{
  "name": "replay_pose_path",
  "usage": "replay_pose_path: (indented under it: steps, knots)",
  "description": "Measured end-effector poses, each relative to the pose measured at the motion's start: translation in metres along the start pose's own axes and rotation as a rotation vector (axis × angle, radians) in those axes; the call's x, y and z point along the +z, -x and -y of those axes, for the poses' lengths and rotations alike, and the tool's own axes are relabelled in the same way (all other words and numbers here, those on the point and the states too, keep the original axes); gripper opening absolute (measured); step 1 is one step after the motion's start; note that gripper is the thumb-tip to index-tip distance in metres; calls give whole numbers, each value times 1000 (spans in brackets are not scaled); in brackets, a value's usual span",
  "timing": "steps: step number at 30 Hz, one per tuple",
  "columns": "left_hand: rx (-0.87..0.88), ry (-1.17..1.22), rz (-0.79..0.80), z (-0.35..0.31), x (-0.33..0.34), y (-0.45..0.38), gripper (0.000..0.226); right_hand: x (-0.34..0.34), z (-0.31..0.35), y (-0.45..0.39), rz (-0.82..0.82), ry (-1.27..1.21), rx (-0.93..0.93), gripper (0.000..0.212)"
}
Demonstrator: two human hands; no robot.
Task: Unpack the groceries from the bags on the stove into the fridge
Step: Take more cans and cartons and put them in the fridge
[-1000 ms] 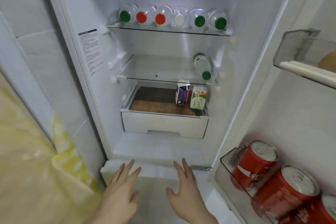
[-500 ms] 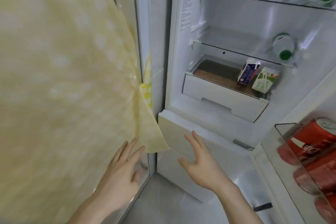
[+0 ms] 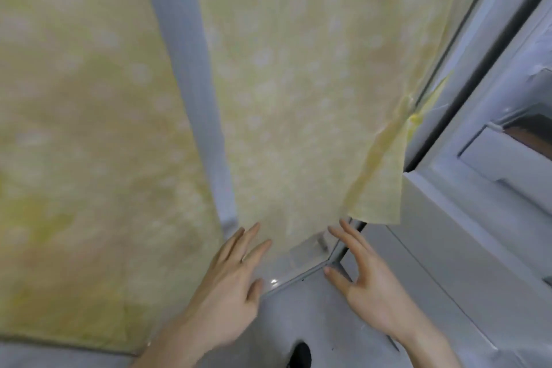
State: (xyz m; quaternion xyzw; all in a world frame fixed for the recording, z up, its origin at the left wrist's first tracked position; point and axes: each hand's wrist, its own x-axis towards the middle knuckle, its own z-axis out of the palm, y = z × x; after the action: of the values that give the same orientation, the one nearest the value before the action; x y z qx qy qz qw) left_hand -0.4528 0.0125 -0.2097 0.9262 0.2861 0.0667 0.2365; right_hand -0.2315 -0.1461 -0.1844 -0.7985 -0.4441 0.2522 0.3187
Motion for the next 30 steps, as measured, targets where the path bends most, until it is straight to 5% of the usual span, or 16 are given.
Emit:
replay_pose_path:
  steps: [14,21,30]
  knots:
    - [-835,-20,-490,42,-48,210,68,157,185,-65,687,30,-756,61]
    - [-1258,-86,-715,-10,-21,290,70,228,227,-44,1001,67,-1093,62]
    - [-1677,-229,-998,-105,48,401,69,284,271,88,1378,131,-1410,56]
